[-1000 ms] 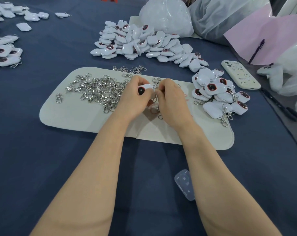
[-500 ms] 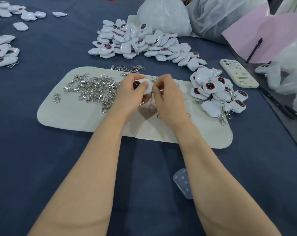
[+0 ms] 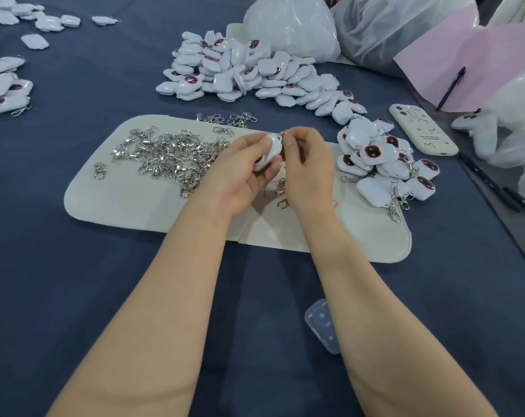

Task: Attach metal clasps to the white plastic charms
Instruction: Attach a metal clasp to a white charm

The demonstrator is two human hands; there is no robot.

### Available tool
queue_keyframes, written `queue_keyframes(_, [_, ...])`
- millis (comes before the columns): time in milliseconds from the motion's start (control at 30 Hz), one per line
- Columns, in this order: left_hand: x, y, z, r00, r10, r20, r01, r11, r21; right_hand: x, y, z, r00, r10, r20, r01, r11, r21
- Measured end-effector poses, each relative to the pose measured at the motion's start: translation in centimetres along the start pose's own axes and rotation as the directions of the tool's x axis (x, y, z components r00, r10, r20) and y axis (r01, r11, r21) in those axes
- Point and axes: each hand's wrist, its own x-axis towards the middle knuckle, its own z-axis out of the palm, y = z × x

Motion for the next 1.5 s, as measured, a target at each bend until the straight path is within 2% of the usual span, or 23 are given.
queue_keyframes(167, [-0.21,0.19,0.08,1.0,-0.018,-0.014,0.019,1.0,0.002,-0.01,-0.3,-0.08,1.0,-0.02,-0.007,0.02,0.999,0.048])
queue_keyframes(367, [-0.34,0.41,0.2,0.999,0.011,-0.049,-0.007,0.997,0.08,0.17,-0.18,-0.6,0.977,-0.199,0.081,0.214,0.943,-0.256])
queue_keyframes(467, [-0.22,0.62,0.03,0.989,0.114,-0.093,-0.085,0.96,0.267,0.23,0.1,-0.7,0.963,-0.205,0.174,0.255,0.904,-0.343])
queue_keyframes(567, [-0.11,0.52,-0.48,0.956,0.268,-0.118,-0.157,0.809,0.566,0.12,0.45,-0.44,0.952,-0.19,0.241,0.273,0.883,-0.382])
queue_keyframes(633, [-0.09,0.33,-0.54,0.937,0.331,-0.109,-0.198,0.763,0.616,-0.04,0.45,-0.23,0.959,-0.166,0.231,0.241,0.906,-0.348])
queue_keyframes(700, [-0.07,0.07,-0.29,0.934,0.343,-0.104,-0.229,0.794,0.563,-0.1,0.34,-0.16,0.98,-0.039,0.193,0.08,0.974,-0.213])
queue_keyframes(767, [0.01,-0.13,-0.08,0.946,0.3,-0.127,-0.221,0.877,0.427,-0.13,0.18,-0.03,0.973,0.113,0.202,-0.107,0.993,-0.041])
queue_keyframes(833, [0.09,-0.27,-0.12,0.961,0.231,-0.15,-0.179,0.938,0.297,-0.16,0.13,0.12,0.958,0.168,0.231,-0.179,0.983,0.028])
queue_keyframes(967, [0.24,-0.25,-0.36,0.982,0.113,-0.149,-0.093,0.987,0.133,-0.07,0.16,0.26,0.975,0.14,0.171,-0.147,0.989,0.027])
queue_keyframes(1133, [0.28,-0.09,-0.08,0.992,0.013,-0.128,-0.009,0.999,0.031,-0.06,0.38,0.23,0.995,0.055,0.082,-0.046,0.994,-0.099])
queue_keyframes(1233, [0.11,0.11,-0.02,0.995,-0.043,-0.087,0.046,0.999,0.027,-0.01,0.13,0.23,0.999,0.029,0.043,-0.026,0.998,-0.063])
queue_keyframes(1333, [0.01,0.16,-0.03,0.995,-0.066,-0.069,0.071,0.996,0.06,-0.02,0.08,0.03,0.999,-0.05,0.013,0.051,0.993,-0.104])
queue_keyframes(1500, [0.17,0.12,-0.11,0.993,-0.052,-0.11,0.056,0.998,0.035,0.08,0.12,-0.31,0.991,-0.129,0.025,0.132,0.974,-0.183])
